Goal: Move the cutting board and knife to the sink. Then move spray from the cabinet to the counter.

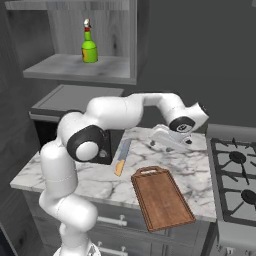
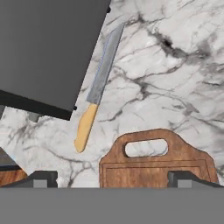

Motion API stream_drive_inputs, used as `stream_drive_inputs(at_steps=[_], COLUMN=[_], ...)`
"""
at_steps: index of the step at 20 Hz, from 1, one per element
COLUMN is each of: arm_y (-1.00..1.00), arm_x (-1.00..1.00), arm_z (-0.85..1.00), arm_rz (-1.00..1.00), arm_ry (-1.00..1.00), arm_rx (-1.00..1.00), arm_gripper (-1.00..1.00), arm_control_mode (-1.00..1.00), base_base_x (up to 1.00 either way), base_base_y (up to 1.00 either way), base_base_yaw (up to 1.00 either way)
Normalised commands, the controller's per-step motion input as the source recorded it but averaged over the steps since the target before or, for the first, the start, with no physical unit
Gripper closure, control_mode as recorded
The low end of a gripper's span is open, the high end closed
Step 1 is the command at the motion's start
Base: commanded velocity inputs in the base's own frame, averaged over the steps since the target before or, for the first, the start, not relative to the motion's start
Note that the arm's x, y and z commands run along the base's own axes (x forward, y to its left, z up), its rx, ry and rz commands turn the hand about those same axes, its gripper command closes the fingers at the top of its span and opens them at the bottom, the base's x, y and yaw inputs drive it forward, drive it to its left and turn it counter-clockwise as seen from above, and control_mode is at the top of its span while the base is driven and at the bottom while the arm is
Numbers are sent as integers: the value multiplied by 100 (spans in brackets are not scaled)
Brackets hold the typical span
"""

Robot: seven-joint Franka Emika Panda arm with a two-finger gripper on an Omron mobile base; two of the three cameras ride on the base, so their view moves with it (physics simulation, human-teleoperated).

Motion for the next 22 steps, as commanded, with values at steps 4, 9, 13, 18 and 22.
stream_drive_inputs(at_steps=[4, 9, 13, 18, 22], arm_y=[-19, -14, -14, -7, -7], arm_x=[-57, -61, -67, -67, -70], arm_z=[31, 30, 31, 24, 13], arm_rz=[-15, -18, -21, -23, -30], arm_ry=[4, 3, 0, 0, -4], arm_rx=[0, 0, 0, 0, 0], arm_gripper=[-100, -100, -100, -100, -100], arm_control_mode=[-100, -100, -100, -100, -100], base_base_x=[0, 0, 0, 0, 0], base_base_y=[0, 0, 0, 0, 0], base_base_yaw=[0, 0, 0, 0, 0])
